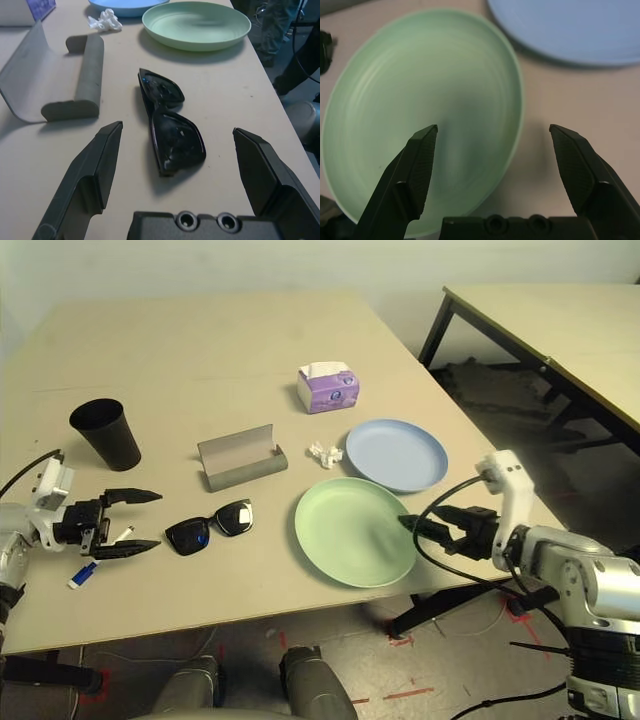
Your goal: Organize and tidy the items on the table.
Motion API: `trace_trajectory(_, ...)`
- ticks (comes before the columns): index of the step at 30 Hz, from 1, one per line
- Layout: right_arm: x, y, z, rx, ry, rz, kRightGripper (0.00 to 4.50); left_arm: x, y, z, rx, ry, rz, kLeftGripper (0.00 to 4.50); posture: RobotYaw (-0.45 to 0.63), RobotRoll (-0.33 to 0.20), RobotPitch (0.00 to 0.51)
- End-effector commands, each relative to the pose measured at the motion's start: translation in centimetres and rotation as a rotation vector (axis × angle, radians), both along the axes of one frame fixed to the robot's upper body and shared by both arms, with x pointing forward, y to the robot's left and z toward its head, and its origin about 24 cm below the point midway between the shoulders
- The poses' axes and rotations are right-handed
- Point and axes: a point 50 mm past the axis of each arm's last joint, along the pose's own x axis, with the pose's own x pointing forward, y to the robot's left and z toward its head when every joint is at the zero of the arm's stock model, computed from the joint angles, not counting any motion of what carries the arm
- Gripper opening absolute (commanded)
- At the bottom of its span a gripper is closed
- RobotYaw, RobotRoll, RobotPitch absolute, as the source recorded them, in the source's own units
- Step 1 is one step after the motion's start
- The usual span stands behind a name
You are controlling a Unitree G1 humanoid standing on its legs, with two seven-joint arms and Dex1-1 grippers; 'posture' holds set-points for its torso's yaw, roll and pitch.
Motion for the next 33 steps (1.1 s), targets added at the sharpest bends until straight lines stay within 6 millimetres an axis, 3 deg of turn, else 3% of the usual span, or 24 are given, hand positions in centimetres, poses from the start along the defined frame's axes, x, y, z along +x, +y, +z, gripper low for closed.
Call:
trace_trajectory(1,-0.1,0.5,-0.2,0.003,0.051,0.008,4.50,-0.2,0.2,0.2,0.025,-0.017,0.003,4.48,-0.06,0.000,0.083)
trace_trajectory(4,-0.2,0.8,-0.6,0.011,0.106,0.009,4.50,-0.4,0.3,0.2,0.029,-0.019,0.005,4.48,-0.05,0.000,0.084)
trace_trajectory(7,-0.3,0.9,-0.7,0.012,0.127,0.003,3.86,-0.5,0.3,0.1,0.031,-0.020,0.006,4.50,-0.06,0.000,0.084)
trace_trajectory(17,-0.3,0.5,-0.6,0.002,0.143,-0.027,0.20,-0.8,0.2,-0.1,0.035,-0.021,0.004,4.50,-0.05,0.000,0.074)
trace_trajectory(18,-0.3,0.4,-0.5,0.005,0.141,-0.031,0.03,-0.8,0.3,-0.1,0.036,-0.020,0.005,4.50,-0.05,0.000,0.074)
trace_trajectory(27,0.1,0.3,2.9,0.183,0.136,-0.130,0.03,-0.6,0.4,-0.1,0.054,-0.012,-0.009,4.50,-0.08,0.000,0.073)
trace_trajectory(33,-0.1,-1.4,4.4,0.194,0.143,-0.242,0.03,-0.2,0.2,-0.2,0.055,-0.009,-0.021,4.50,-0.10,0.000,0.070)
